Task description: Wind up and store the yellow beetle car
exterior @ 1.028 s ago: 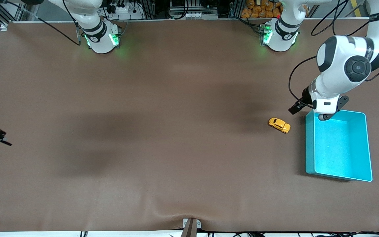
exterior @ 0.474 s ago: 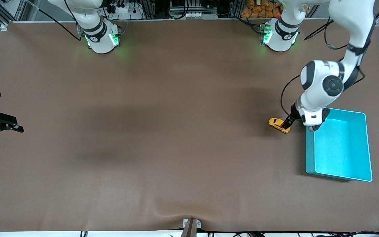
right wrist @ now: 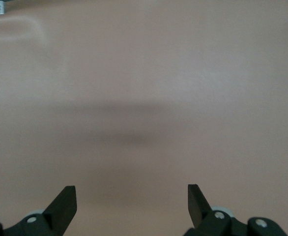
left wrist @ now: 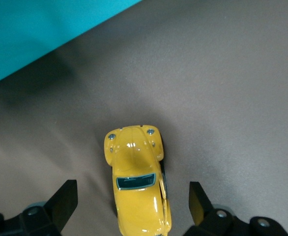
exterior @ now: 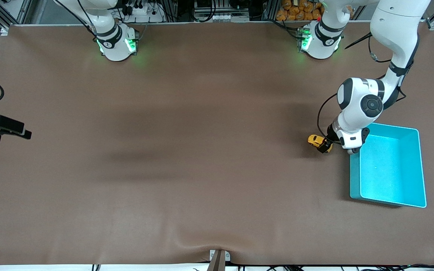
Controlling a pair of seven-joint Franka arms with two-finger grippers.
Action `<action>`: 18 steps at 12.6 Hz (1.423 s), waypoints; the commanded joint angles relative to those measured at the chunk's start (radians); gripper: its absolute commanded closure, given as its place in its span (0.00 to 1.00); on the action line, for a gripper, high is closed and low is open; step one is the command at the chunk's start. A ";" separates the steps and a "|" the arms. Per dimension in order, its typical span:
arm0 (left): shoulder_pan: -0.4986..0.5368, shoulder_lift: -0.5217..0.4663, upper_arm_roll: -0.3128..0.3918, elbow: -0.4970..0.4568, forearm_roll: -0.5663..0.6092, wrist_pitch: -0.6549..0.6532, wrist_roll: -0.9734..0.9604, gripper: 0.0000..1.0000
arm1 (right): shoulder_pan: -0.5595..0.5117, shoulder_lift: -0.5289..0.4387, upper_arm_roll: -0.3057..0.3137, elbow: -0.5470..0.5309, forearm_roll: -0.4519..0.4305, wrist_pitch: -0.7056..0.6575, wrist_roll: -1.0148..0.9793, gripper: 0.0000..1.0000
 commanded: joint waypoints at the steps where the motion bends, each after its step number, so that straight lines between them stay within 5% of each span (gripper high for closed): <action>1: -0.009 0.019 -0.002 0.009 -0.014 0.019 -0.015 0.99 | 0.032 -0.136 -0.008 -0.191 -0.049 0.042 0.076 0.00; 5: -0.008 -0.003 -0.002 0.013 -0.012 0.018 -0.018 1.00 | 0.034 -0.372 -0.008 -0.549 -0.093 0.214 0.075 0.00; 7: -0.031 -0.059 -0.002 0.028 -0.012 0.001 -0.015 1.00 | 0.029 -0.446 -0.010 -0.643 -0.093 0.246 0.070 0.00; 9: -0.028 -0.110 -0.004 0.086 -0.003 -0.107 -0.004 1.00 | 0.027 -0.450 -0.013 -0.627 -0.090 0.232 0.035 0.00; 13: 0.020 -0.086 0.001 0.353 -0.002 -0.414 0.135 1.00 | 0.033 -0.438 -0.008 -0.537 -0.090 0.145 0.019 0.00; 18: 0.175 -0.014 0.004 0.473 -0.002 -0.459 0.533 1.00 | 0.029 -0.439 -0.011 -0.503 -0.090 0.116 -0.031 0.00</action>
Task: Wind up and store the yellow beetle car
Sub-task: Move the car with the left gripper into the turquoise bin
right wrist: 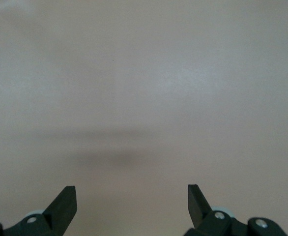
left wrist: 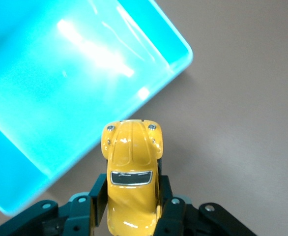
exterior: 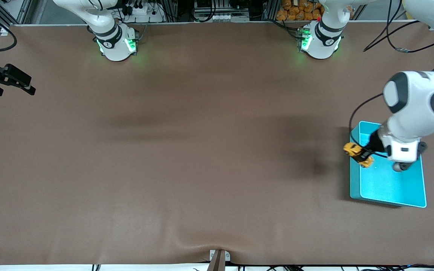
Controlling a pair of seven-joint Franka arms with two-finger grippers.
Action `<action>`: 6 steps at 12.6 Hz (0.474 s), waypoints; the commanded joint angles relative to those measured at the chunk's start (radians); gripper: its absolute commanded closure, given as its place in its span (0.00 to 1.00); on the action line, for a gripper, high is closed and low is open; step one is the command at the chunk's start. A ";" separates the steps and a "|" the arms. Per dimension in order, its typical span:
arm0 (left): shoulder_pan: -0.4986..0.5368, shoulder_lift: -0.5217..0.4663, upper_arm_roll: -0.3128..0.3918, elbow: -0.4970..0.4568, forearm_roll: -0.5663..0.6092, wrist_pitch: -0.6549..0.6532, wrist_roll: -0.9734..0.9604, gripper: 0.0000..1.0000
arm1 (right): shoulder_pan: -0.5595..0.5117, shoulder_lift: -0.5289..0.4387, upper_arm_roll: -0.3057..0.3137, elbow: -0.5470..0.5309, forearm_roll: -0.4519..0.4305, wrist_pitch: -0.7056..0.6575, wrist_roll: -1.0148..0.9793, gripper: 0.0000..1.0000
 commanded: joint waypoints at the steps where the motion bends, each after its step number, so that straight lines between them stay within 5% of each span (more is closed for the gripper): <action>1: 0.088 0.097 -0.007 0.094 -0.002 -0.023 0.211 1.00 | 0.004 -0.003 -0.004 0.012 -0.010 -0.029 -0.030 0.00; 6: 0.168 0.186 -0.004 0.140 0.024 -0.022 0.654 1.00 | 0.004 0.000 -0.004 0.012 -0.010 -0.037 -0.055 0.00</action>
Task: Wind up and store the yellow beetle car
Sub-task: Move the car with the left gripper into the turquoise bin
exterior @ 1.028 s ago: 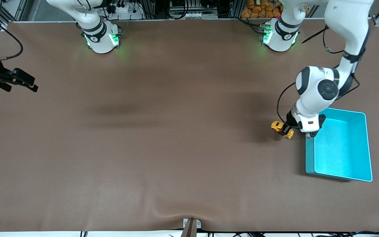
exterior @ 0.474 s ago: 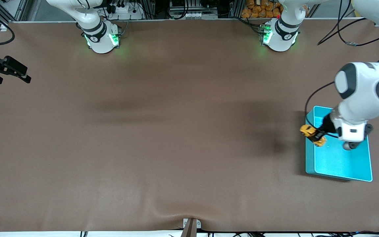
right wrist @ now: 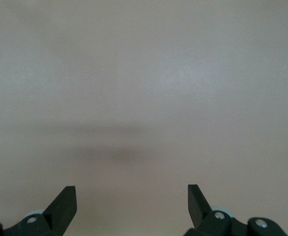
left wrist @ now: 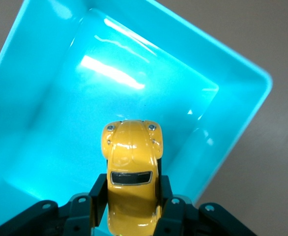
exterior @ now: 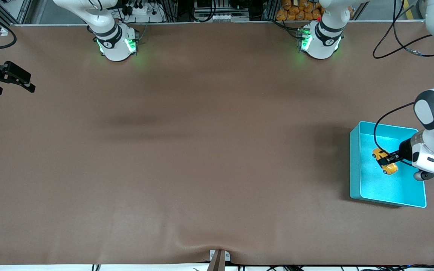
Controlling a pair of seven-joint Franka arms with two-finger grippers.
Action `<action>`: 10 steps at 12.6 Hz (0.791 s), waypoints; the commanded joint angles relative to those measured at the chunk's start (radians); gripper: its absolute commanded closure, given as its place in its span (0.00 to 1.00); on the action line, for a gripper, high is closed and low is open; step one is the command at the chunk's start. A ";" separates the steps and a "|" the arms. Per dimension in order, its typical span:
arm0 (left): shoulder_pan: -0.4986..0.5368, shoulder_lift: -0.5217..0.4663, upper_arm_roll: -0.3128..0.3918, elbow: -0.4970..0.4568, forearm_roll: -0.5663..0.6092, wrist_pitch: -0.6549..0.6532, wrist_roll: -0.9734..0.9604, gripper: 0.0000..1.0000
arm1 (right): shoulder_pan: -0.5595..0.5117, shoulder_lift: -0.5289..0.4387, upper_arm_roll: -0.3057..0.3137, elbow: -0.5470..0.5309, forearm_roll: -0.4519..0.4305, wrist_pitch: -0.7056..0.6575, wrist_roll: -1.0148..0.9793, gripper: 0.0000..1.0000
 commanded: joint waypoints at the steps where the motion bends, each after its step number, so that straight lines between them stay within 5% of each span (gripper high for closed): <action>1: 0.004 0.039 -0.007 0.039 0.069 -0.020 0.161 1.00 | 0.004 0.000 -0.005 0.010 -0.010 -0.015 -0.017 0.00; 4: 0.002 0.090 -0.010 0.040 0.202 -0.002 0.237 1.00 | 0.002 0.001 -0.005 0.010 -0.010 -0.015 -0.016 0.00; 8: 0.016 0.148 -0.010 0.040 0.209 0.064 0.378 1.00 | -0.004 0.001 -0.006 0.011 -0.010 -0.015 -0.016 0.00; 9: 0.018 0.145 -0.012 0.040 0.198 0.064 0.373 0.56 | -0.004 0.001 -0.006 0.012 -0.010 -0.015 -0.013 0.00; 10: 0.013 0.136 -0.016 0.039 0.198 0.064 0.373 0.01 | -0.004 0.001 -0.006 0.012 -0.010 -0.015 -0.011 0.00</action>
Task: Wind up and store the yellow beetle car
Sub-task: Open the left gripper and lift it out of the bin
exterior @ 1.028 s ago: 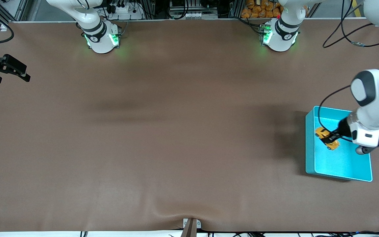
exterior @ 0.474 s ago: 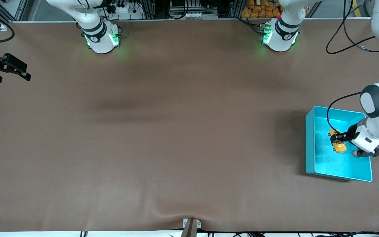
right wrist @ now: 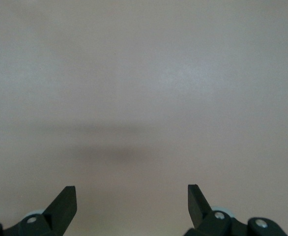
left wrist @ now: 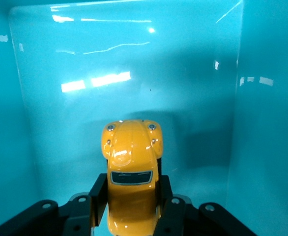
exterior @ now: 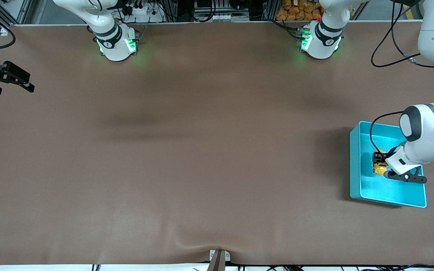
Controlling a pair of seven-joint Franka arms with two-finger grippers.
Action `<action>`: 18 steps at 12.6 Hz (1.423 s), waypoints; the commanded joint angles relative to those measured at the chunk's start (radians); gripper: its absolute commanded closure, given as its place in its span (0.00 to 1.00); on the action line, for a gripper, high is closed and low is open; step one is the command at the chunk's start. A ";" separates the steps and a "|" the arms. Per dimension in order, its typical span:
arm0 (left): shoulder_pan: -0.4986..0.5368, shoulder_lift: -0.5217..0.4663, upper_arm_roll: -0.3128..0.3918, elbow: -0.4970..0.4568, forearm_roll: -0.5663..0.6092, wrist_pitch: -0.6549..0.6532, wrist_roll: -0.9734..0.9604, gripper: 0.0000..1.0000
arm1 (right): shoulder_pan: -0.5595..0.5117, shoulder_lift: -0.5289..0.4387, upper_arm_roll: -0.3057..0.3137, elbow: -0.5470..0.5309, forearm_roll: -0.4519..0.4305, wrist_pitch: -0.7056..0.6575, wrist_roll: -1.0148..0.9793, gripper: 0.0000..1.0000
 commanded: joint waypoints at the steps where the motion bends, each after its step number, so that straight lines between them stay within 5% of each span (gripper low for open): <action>1: -0.007 -0.019 -0.010 0.023 0.012 -0.008 0.014 0.00 | -0.004 0.000 0.000 0.012 -0.009 -0.015 -0.006 0.00; 6: -0.008 -0.230 -0.068 0.020 0.007 -0.149 0.003 0.00 | -0.001 0.000 0.001 0.012 -0.008 -0.020 -0.001 0.00; 14: -0.013 -0.528 -0.218 0.057 -0.120 -0.557 -0.210 0.00 | -0.002 0.000 0.001 0.016 -0.009 -0.020 -0.001 0.00; 16: -0.089 -0.577 -0.177 0.076 -0.141 -0.649 -0.222 0.00 | -0.002 0.000 0.001 0.018 -0.008 -0.020 -0.001 0.00; 18: -0.207 -0.598 -0.061 0.106 -0.141 -0.721 -0.239 0.00 | -0.001 0.000 0.001 0.016 -0.008 -0.018 0.001 0.00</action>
